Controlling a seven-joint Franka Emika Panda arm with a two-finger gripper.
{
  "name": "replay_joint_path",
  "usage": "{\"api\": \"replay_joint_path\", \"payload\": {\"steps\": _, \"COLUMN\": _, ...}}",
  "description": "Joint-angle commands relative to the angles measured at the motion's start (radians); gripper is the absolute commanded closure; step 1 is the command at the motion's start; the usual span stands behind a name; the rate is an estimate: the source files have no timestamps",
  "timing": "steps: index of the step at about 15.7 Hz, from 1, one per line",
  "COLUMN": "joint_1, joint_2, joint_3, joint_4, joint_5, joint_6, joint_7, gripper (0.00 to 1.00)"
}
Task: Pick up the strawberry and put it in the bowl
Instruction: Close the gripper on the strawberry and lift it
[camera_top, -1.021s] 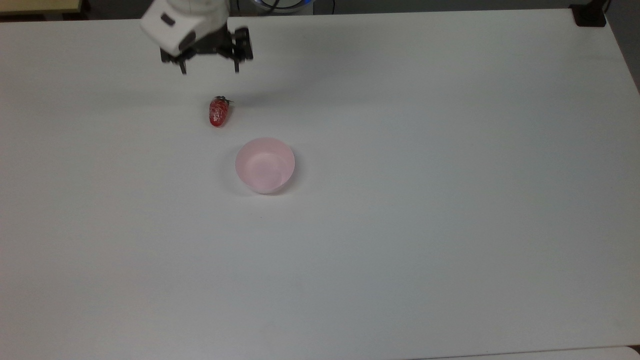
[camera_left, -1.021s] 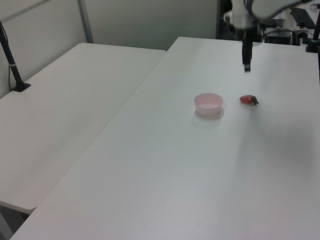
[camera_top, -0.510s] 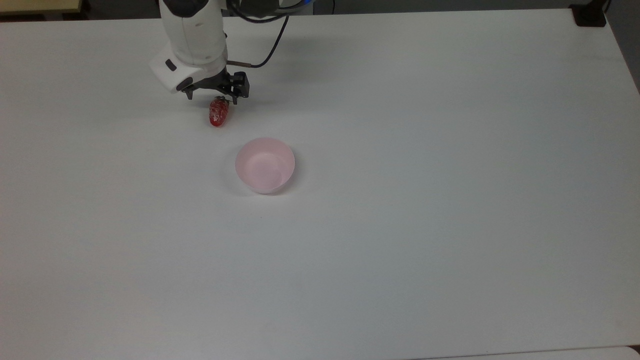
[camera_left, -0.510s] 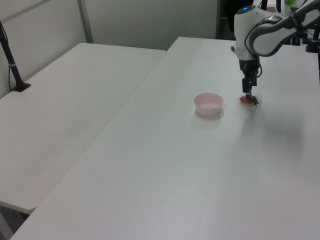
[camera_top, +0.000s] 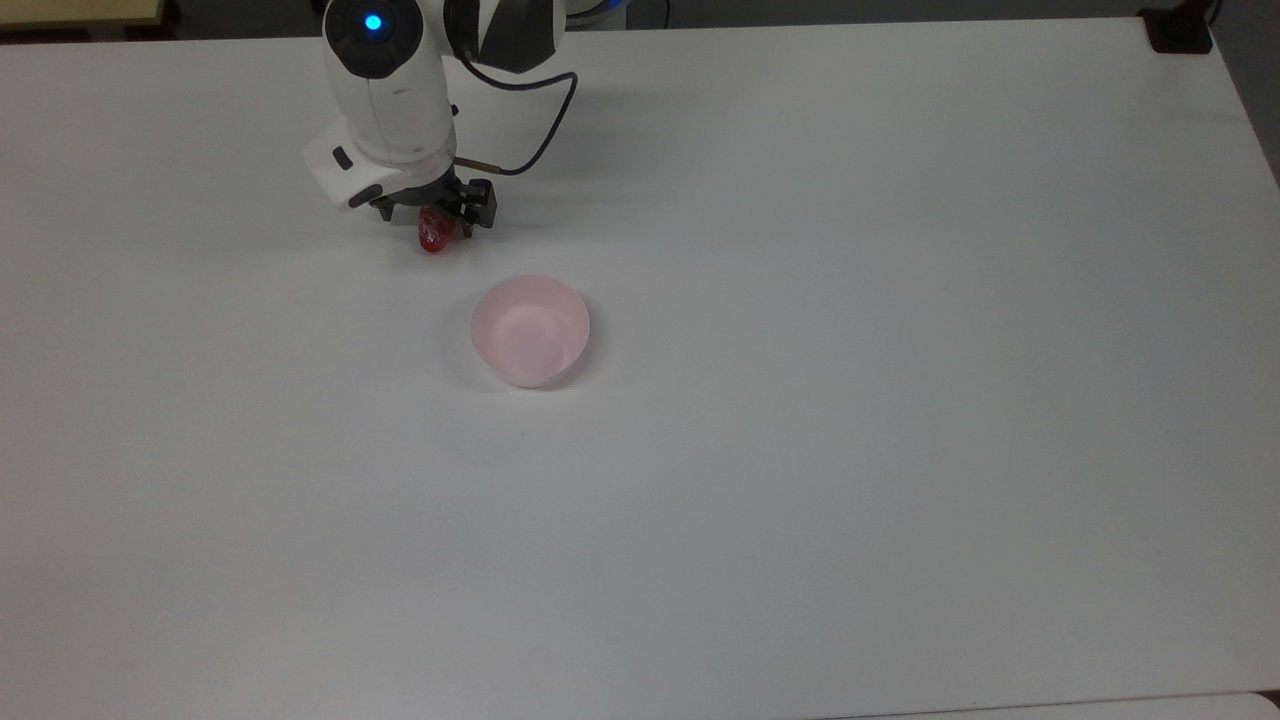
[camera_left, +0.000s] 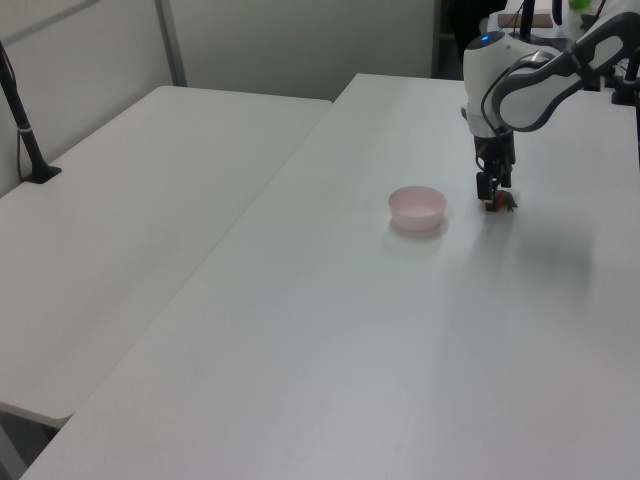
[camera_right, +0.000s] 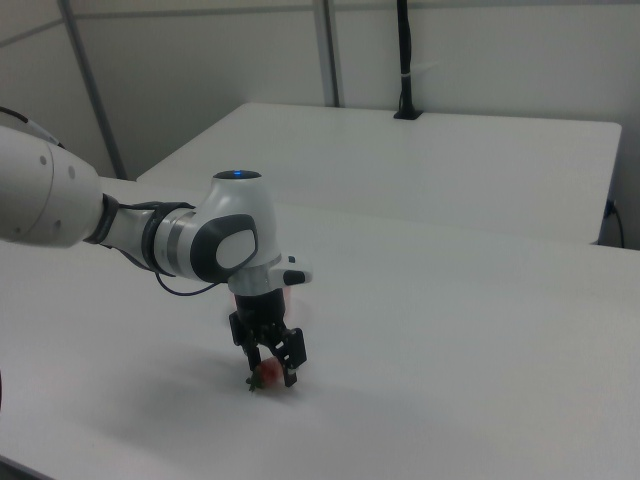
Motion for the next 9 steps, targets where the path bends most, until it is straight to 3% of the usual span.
{"api": "replay_joint_path", "payload": {"steps": 1, "joint_1": 0.011, "joint_2": -0.006, "joint_3": 0.004, "joint_4": 0.002, "joint_5": 0.011, "joint_6": 0.015, "joint_7": 0.043, "gripper": 0.39}}
{"api": "replay_joint_path", "payload": {"steps": 4, "joint_1": 0.01, "joint_2": -0.006, "joint_3": 0.008, "joint_4": 0.004, "joint_5": 0.025, "joint_6": 0.015, "joint_7": 0.028, "gripper": 0.74}}
{"api": "replay_joint_path", "payload": {"steps": 7, "joint_1": 0.011, "joint_2": -0.007, "joint_3": 0.011, "joint_4": 0.011, "joint_5": 0.025, "joint_6": 0.009, "joint_7": 0.01, "gripper": 0.74}}
{"api": "replay_joint_path", "payload": {"steps": 9, "joint_1": 0.011, "joint_2": -0.007, "joint_3": 0.013, "joint_4": 0.071, "joint_5": 0.037, "joint_6": -0.022, "joint_7": 0.009, "gripper": 0.73}}
